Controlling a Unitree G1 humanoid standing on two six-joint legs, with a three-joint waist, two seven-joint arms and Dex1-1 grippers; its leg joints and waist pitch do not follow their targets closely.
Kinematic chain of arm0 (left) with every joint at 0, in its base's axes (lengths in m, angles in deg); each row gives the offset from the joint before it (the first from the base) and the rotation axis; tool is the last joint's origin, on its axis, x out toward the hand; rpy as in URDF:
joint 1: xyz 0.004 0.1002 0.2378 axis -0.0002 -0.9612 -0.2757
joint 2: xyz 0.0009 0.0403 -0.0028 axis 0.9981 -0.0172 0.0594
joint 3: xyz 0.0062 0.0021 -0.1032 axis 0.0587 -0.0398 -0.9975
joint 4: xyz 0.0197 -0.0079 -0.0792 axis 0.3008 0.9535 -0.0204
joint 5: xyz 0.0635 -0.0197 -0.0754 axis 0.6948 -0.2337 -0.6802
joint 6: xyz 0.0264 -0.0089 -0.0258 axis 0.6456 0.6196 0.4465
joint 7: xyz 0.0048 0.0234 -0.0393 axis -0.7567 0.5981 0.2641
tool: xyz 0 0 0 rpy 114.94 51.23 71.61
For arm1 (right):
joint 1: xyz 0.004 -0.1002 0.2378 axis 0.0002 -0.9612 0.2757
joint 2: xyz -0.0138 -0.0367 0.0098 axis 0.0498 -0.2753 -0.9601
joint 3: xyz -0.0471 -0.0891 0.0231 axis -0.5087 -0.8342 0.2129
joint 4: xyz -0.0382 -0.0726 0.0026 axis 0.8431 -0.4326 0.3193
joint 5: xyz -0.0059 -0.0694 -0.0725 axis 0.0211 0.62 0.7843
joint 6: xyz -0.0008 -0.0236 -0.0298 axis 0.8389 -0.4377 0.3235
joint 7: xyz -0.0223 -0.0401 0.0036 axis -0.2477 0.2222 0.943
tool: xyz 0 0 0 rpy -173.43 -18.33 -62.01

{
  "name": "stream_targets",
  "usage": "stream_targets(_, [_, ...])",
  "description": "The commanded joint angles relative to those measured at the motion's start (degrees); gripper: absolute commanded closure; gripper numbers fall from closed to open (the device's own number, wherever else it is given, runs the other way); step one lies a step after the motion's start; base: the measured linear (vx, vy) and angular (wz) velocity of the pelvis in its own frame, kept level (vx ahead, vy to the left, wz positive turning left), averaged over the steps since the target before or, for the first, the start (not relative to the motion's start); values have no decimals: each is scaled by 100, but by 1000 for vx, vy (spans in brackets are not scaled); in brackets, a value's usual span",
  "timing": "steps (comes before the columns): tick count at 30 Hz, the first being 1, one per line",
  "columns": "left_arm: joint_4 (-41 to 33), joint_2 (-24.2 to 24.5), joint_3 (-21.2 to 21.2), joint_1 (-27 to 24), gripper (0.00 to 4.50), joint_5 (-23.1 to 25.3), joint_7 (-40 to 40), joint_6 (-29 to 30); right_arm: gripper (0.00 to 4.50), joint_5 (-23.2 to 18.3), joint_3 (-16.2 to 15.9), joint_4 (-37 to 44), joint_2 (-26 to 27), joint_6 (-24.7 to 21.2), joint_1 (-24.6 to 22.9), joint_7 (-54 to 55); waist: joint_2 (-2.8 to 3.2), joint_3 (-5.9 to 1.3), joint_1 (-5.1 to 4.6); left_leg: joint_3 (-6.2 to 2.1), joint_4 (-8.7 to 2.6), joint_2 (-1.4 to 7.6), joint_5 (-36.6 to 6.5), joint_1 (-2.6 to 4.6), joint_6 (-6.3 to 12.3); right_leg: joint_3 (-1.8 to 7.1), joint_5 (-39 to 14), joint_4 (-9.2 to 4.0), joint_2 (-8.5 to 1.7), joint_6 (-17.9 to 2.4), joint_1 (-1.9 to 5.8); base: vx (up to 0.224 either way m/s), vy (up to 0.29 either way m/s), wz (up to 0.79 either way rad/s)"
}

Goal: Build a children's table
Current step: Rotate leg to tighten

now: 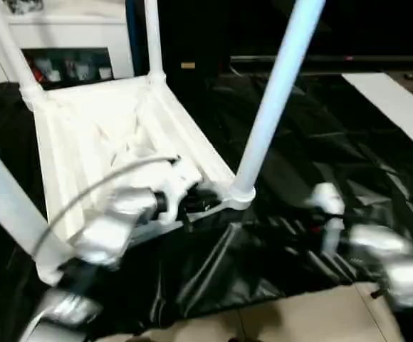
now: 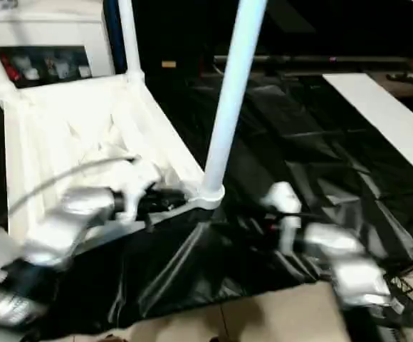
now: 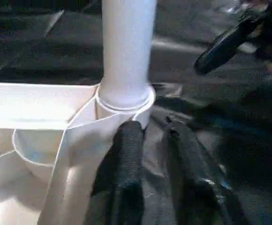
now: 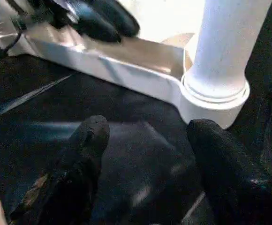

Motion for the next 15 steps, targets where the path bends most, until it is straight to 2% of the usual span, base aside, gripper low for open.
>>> stream_targets(1, [-468,127,-50,-163,318,-206,118,331,146,-8,-84,151,-7,-44,-52,-52,-21,-364,24,26,-314,148,-848,19,539,258,-907,-270,-260,-1364,320,0,0,0])
stream_targets(3, [-793,243,-176,-351,306,-324,91,569,146,76,-254,192,152,-40,-16,63,-7,-352,18,20,-329,153,-944,18,477,259,-1154,-281,-275,-1285,324,0,0,0])
stream_targets(6, [-1325,331,-443,-686,275,-613,-23,893,146,222,-439,225,430,-15,74,438,-15,-318,5,17,-354,154,-1221,42,298,261,-1752,-350,-273,-1085,282,0,0,0])
stream_targets(9, [-1558,347,-542,-906,256,-754,-30,949,146,279,-452,189,601,66,129,653,-1,-311,15,16,-359,151,-1330,68,206,275,-1895,-372,-276,-994,265,0,0,0])
stream_targets(12, [-1929,433,-547,-1318,225,-728,-187,1040,146,479,-485,66,921,277,271,1143,7,-293,-8,-4,-392,146,-1577,64,108,266,-2152,-385,-260,-843,256,0,0,0])
stream_targets(14, [-2018,448,-521,-1449,210,-692,-269,1059,146,480,-502,6,1024,169,338,1259,33,-300,-4,-12,-400,142,-1672,94,53,274,-2236,-401,-252,-753,243,0,0,0])
stream_targets(15, [-2105,437,-491,-1596,202,-632,-407,1025,146,558,-564,-162,1156,111,468,1434,3,-298,-13,-8,-398,143,-1667,91,57,276,-2204,-402,-246,-756,234,0,0,0])
